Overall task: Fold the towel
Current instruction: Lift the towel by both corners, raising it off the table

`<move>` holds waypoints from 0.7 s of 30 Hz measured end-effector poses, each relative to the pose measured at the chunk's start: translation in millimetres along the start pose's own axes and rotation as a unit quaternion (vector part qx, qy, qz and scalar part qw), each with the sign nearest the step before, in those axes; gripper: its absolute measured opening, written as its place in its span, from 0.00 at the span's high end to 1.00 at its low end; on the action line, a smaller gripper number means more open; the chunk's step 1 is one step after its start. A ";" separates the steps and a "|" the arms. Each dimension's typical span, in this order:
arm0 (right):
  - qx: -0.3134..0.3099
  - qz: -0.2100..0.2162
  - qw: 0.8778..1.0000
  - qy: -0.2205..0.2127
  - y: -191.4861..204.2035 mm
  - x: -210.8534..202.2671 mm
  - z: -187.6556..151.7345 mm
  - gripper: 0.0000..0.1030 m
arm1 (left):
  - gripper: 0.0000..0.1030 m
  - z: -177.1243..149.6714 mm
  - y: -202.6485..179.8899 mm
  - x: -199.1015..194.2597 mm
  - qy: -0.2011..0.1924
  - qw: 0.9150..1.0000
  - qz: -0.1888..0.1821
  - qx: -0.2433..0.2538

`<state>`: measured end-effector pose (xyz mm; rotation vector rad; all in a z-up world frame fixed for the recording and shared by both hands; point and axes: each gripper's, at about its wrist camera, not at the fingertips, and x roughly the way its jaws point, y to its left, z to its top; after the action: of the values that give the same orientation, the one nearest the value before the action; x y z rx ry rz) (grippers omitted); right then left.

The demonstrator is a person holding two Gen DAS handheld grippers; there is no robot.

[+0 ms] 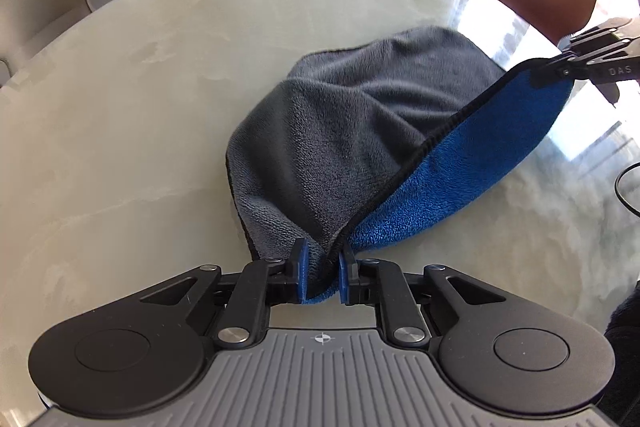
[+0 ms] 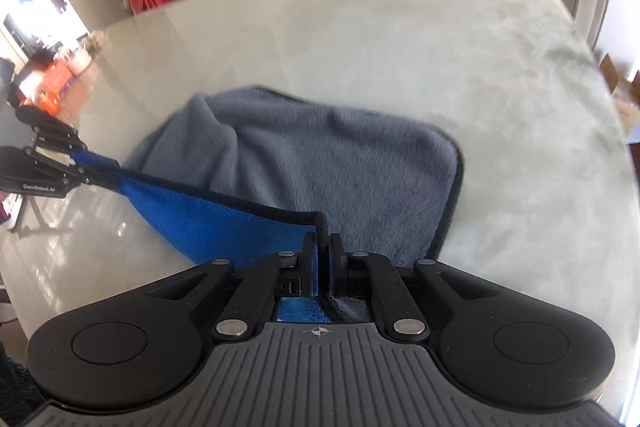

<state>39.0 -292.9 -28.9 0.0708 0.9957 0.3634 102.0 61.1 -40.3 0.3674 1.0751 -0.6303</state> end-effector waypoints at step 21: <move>-0.176 -0.038 0.957 -0.228 32.8 -153.3 100.8 0.94 | 0.92 51.4 -10.8 -130.3 -0.119 0.988 0.075 0.060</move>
<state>39.0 -302.1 157.3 -0.2005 0.4661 0.4257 88.4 62.3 99.5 0.4620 0.7754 -0.5891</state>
